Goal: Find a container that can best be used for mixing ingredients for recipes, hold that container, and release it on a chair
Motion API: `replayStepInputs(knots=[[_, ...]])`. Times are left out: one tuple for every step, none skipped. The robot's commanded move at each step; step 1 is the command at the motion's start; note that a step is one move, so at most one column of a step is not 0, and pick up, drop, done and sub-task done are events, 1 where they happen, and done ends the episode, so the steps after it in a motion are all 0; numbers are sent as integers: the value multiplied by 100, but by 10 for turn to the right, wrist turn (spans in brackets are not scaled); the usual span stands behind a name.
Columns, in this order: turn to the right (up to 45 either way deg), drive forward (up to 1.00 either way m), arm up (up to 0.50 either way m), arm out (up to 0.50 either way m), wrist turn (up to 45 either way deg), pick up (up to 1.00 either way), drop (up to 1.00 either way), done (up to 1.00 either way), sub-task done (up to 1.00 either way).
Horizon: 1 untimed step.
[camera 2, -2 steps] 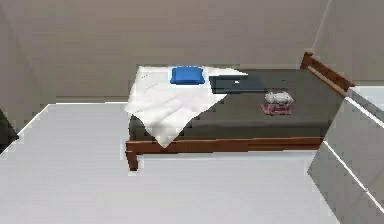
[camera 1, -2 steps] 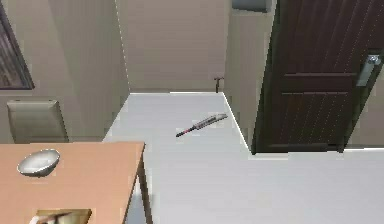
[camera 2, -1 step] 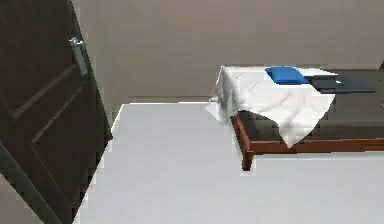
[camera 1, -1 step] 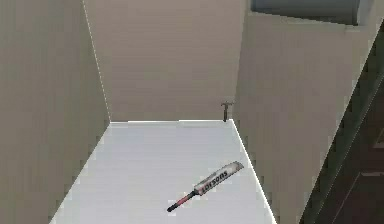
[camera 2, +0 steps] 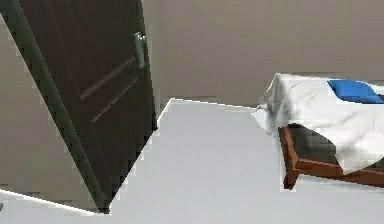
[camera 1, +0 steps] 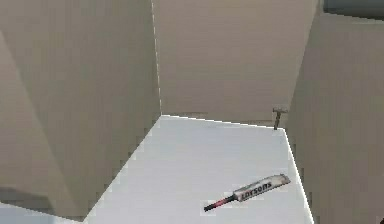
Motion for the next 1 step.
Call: replayStepInputs(knots=[[0,15,0,0,0,0,0,0,0]])
